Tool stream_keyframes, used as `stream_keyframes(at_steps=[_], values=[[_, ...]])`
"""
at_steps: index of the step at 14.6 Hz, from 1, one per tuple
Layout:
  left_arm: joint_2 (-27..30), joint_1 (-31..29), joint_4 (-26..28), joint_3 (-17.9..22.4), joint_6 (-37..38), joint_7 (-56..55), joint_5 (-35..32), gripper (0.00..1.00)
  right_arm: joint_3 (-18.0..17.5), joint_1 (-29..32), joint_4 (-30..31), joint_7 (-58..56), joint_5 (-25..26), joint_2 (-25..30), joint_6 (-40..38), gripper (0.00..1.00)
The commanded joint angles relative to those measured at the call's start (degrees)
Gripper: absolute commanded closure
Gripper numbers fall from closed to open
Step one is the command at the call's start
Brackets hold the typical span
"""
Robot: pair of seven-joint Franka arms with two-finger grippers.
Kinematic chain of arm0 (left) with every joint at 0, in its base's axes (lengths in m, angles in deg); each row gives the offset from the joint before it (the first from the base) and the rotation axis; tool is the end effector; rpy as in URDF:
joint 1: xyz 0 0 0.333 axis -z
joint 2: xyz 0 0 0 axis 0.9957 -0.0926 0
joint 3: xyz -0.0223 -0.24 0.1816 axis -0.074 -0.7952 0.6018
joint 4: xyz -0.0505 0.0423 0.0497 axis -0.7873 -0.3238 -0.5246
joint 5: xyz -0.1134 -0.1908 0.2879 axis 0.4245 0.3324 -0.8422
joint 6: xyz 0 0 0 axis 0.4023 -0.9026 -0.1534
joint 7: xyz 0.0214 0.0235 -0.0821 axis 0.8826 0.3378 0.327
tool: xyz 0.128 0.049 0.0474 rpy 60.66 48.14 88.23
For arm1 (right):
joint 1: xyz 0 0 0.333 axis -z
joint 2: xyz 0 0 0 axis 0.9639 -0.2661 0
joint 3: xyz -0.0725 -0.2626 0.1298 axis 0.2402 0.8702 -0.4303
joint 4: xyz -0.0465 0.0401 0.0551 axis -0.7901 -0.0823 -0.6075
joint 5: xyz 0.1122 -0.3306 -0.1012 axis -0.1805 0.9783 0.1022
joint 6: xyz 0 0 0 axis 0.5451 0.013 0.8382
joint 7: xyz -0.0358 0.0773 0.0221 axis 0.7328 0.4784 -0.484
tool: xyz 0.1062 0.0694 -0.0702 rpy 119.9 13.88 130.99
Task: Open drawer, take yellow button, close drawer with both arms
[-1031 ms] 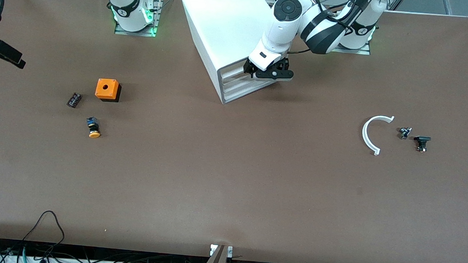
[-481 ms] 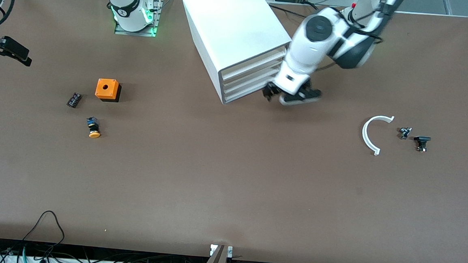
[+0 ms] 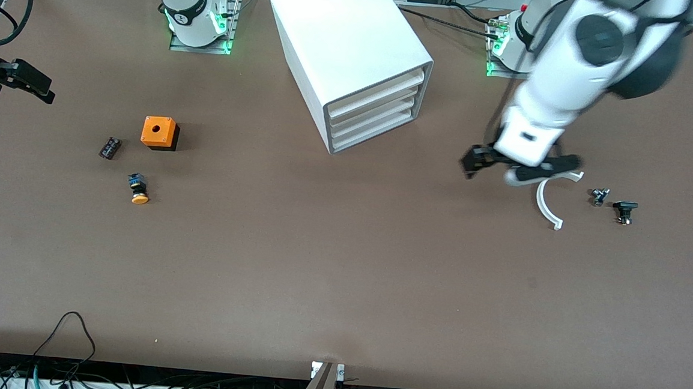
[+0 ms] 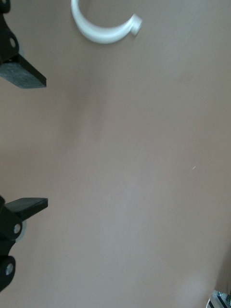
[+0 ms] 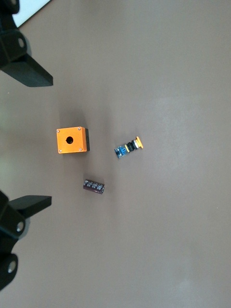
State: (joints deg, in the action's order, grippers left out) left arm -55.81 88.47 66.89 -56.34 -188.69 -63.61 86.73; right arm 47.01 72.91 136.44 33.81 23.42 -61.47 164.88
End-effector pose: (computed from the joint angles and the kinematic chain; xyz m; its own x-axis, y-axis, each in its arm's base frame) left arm 0.5293 -0.1806 0.4736 0.9594 0.2756 0.0601 0.2723 -0.9605 0.0565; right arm 0.5069 -0.0370 0.5539 0.9970 -0.0725 -0.0285 -0.0707 -0.9957 0.0596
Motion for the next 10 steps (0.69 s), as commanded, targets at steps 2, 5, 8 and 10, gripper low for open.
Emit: stream_keyframes(at_steps=[2, 5, 8, 10], values=[[-0.26, 0.26, -10.68, 8.31, 12.88, 16.03, -0.91, 0.0, 0.04, -0.1, -1.51, -0.34, -0.65, -0.15, -1.51, 0.0], [0.26, 0.26, -15.61, 13.68, 19.39, 24.64, -1.0, 0.0, 0.21, -0.1, -1.51, -0.69, -0.73, 0.03, -2.65, 0.0], [1.23, 0.17, -16.06, 19.04, 20.91, 32.3, -1.0, 0.0, 0.12, -0.1, -1.51, -0.69, -0.73, 0.03, -3.01, 0.0], [1.32, 0.17, -15.89, 20.55, 20.91, 35.47, -1.0, 0.0, 0.12, -0.1, -1.51, -0.69, -0.65, 0.03, -2.92, 0.0]])
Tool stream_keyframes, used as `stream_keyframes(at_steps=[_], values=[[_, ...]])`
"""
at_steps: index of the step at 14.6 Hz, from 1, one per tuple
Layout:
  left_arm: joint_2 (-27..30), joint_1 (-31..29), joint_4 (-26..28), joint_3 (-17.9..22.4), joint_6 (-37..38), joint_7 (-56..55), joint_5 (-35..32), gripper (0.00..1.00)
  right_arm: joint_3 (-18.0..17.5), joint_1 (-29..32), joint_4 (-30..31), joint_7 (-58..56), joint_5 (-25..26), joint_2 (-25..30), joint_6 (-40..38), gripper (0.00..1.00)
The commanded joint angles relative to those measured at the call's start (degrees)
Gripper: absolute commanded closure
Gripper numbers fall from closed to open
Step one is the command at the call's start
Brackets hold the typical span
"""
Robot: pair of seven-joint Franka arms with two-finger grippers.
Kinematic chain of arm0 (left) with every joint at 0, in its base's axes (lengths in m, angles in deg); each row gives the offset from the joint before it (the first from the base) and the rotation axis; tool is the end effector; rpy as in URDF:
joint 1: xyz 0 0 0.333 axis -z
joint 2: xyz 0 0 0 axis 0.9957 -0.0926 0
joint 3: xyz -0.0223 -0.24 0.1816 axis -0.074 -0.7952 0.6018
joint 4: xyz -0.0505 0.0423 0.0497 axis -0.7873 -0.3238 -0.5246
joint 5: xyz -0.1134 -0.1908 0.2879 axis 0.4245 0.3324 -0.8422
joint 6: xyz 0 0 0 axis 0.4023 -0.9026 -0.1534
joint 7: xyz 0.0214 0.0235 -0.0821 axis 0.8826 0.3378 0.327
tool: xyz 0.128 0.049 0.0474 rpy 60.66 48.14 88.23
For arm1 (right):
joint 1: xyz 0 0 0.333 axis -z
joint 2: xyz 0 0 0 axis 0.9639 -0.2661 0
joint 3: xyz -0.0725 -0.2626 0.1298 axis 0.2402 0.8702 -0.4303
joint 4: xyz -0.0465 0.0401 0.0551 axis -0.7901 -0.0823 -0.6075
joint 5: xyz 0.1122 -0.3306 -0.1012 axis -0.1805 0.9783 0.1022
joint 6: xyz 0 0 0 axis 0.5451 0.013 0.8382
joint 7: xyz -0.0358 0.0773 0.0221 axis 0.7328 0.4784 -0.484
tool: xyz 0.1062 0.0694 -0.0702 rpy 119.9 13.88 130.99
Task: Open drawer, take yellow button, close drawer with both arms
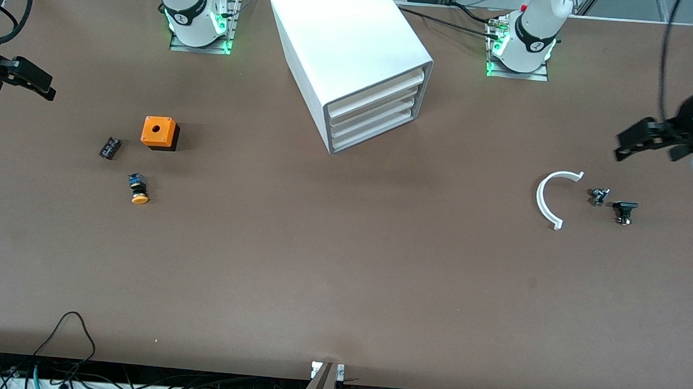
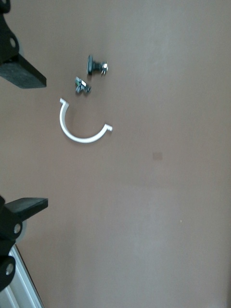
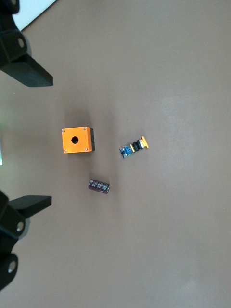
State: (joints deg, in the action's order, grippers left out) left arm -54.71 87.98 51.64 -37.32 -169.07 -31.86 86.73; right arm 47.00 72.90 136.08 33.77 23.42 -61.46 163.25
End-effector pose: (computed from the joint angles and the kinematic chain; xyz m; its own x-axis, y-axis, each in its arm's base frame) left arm 0.5368 0.0039 0.5720 0.9977 0.0637 0.0231 0.0638 -0.9980 -0.0017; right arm 0.5032 -0.0368 0.5544 0.9960 -0.0731 -0.0505 -0.0701 -0.9957 0.0600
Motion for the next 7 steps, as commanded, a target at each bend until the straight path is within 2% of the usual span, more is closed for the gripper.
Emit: stream_keyframes(at_steps=[1, 7], values=[[0.13, 0.66, -0.46, 1.62, 1.19, 4.0, -1.26, 0.0, 0.13, -0.09, -1.14, -0.65, -0.73, 0.02, -1.38, 0.0], [-0.14, 0.4, -0.9, 1.62, 3.21, 3.91, -1.18, 0.0, 0.21, -0.09, -1.14, -0.64, -0.65, 0.02, -1.29, 0.0]])
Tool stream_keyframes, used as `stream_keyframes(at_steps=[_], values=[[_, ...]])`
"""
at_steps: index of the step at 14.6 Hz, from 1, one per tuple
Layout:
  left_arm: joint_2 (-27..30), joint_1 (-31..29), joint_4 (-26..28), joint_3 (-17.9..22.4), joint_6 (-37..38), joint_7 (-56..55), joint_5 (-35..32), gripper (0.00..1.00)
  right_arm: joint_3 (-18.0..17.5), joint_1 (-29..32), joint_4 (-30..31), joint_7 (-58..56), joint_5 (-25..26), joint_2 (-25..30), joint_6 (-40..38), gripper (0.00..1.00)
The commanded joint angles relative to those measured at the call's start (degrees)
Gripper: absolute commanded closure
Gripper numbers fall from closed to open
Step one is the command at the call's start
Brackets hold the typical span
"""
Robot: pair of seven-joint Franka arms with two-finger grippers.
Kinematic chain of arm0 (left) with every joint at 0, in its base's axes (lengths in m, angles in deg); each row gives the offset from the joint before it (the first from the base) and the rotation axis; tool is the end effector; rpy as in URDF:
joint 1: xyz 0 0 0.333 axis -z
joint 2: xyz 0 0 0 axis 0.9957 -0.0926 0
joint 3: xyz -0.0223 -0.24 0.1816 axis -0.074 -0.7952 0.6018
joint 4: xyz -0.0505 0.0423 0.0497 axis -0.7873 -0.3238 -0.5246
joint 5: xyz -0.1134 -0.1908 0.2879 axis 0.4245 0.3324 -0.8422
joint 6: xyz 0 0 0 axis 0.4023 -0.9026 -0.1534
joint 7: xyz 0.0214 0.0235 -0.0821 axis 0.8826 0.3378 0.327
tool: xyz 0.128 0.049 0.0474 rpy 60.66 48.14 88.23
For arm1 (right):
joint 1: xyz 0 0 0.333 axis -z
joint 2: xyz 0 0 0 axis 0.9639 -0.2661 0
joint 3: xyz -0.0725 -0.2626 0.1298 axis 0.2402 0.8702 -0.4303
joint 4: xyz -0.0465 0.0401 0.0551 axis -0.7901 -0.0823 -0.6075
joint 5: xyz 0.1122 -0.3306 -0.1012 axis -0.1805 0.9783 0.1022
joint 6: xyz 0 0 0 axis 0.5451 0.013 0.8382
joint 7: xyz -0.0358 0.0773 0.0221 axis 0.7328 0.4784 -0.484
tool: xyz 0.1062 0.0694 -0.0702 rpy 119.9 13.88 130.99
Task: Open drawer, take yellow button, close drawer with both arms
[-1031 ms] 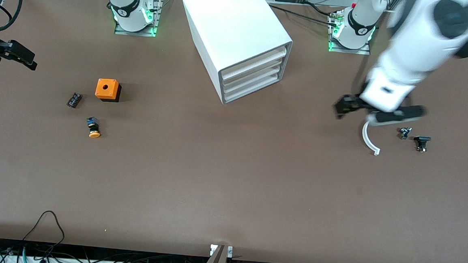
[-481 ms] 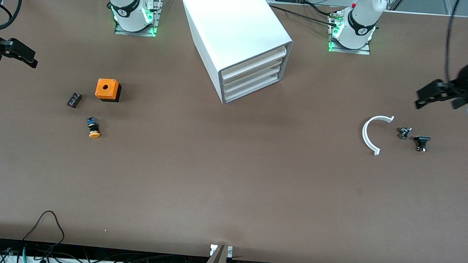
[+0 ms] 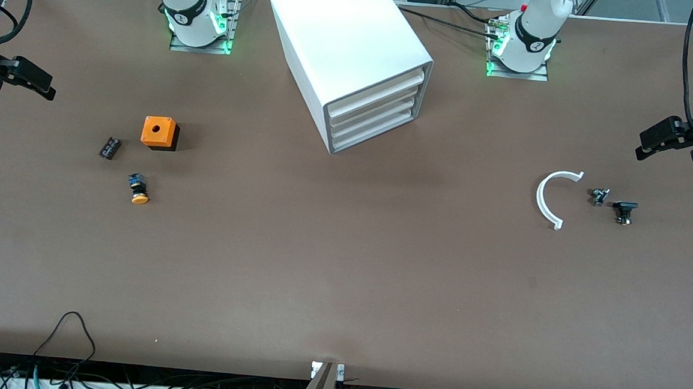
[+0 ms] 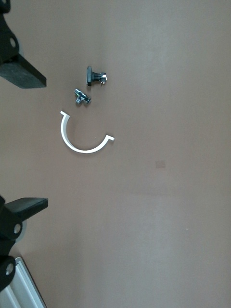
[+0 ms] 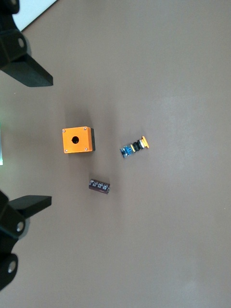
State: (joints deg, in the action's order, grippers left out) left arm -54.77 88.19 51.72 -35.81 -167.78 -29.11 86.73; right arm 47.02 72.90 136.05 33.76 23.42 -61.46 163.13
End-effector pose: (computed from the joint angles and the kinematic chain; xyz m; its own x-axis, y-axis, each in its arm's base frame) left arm 0.5335 0.0158 0.5688 0.9993 0.0385 -0.0019 0.0385 -0.9993 -0.0039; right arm 0.5029 -0.0370 0.5544 0.9959 -0.0734 -0.0521 -0.0703 -0.9957 0.0600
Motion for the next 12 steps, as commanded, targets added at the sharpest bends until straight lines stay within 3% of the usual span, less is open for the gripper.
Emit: stream_keyframes(at_steps=[1, 12], values=[[-0.07, -0.25, -0.98, 0.11, 2.01, 1.16, -1.0, 0.0, 0.2, -0.09, -1.11, -0.56, -0.73, 0.11, -1.26, 0.0], [-0.25, -0.52, -1.86, 0.02, 2.01, 1.25, -0.91, 0.0, 0.81, 0.08, -1.11, -0.56, -0.65, 0.02, -1.26, 0.0]])
